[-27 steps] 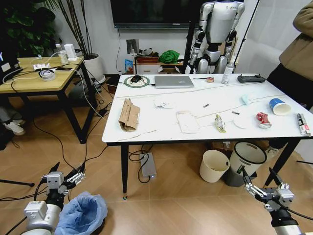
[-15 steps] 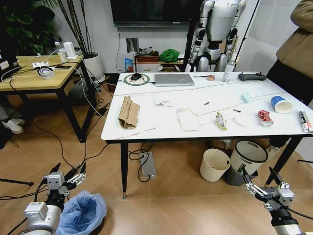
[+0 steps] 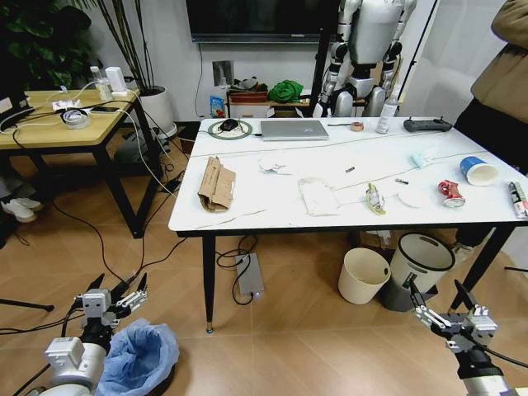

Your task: Pick up the trash bin and place the trash from the table into it.

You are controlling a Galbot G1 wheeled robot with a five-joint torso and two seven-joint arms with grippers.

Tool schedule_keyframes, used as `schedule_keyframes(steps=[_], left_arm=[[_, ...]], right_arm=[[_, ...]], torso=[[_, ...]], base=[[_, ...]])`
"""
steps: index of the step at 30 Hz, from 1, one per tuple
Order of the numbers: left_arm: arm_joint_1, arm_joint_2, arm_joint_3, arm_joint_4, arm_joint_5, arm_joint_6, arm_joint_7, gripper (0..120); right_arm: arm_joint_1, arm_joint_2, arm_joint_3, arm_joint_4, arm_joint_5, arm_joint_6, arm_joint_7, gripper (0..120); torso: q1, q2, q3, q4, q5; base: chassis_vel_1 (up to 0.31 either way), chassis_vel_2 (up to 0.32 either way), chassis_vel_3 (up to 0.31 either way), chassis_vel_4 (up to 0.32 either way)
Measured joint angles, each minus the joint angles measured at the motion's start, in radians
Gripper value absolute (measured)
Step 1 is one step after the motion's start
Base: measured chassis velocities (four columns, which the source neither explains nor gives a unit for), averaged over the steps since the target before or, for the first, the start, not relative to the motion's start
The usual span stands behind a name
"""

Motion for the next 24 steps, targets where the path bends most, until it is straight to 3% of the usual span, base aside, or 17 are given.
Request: schedule_keyframes(steps=[24], left_arm=[[0.026,-0.004,-0.007,0.006,-0.001,-0.004,0.004,100]], right_arm=[[-0.002,0.02,0.001,0.011,-0.009,0.004,-0.001,100]], torso=[[-0.049,-0.117,-0.068,0.0001,0.0]], base=[[0.0,0.0,0.0,0.0]])
